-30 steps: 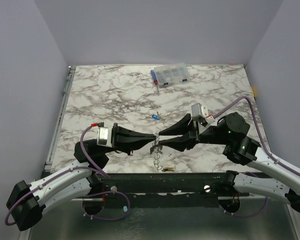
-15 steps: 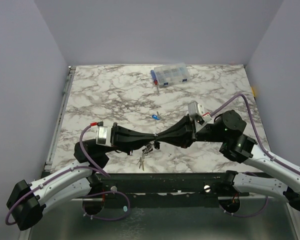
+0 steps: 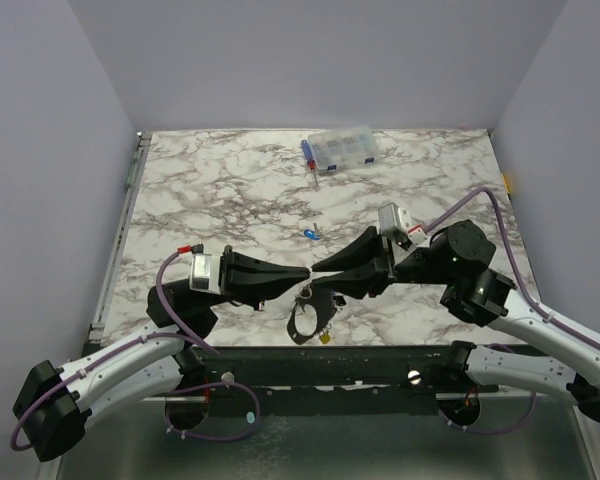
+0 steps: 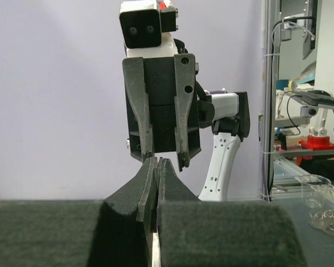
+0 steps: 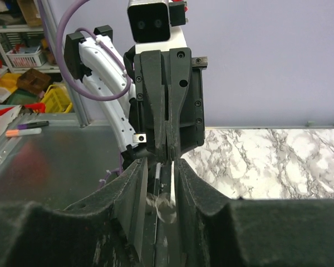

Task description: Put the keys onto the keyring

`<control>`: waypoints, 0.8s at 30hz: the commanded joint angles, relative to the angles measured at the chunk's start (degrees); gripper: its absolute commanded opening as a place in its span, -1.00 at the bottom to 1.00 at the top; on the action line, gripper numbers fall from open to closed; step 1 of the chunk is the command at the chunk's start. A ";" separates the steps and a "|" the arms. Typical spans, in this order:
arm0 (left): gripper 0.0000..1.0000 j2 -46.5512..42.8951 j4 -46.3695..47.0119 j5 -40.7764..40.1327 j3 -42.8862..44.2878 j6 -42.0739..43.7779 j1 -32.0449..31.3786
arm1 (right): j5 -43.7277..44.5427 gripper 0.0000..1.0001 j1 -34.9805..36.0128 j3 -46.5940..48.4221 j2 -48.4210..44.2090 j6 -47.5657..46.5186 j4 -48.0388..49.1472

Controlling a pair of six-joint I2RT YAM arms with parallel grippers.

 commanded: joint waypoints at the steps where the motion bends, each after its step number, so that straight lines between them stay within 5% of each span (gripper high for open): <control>1: -1.00 -0.80 3.31 -1.85 -0.51 -0.16 -0.07 | 0.86 -0.34 0.36 -0.32 -1.05 0.02 -0.69; 6: -1.00 -0.86 3.34 -2.72 -1.07 -0.20 -0.06 | 4.15 -0.33 0.36 -0.93 -1.37 -0.78 -2.54; 10: -0.88 -4.06 -1.94 -10.58 -4.15 -0.83 -0.05 | 18.79 -0.25 0.36 -3.47 -3.64 1.19 -6.47; 13: -0.22 -9.22 -17.52 -20.76 -5.23 -0.64 -0.02 | 27.77 -0.12 0.36 -5.35 -4.30 3.02 -11.79; 17: 0.07 -17.28 -47.37 -39.46 -3.28 -2.81 -0.04 | 33.50 -0.04 0.36 -5.72 -1.18 5.01 -21.05; 24: 0.13 -17.38 -89.89 -60.23 8.44 -12.83 -0.01 | 22.35 0.09 0.36 -3.06 12.08 1.27 -26.13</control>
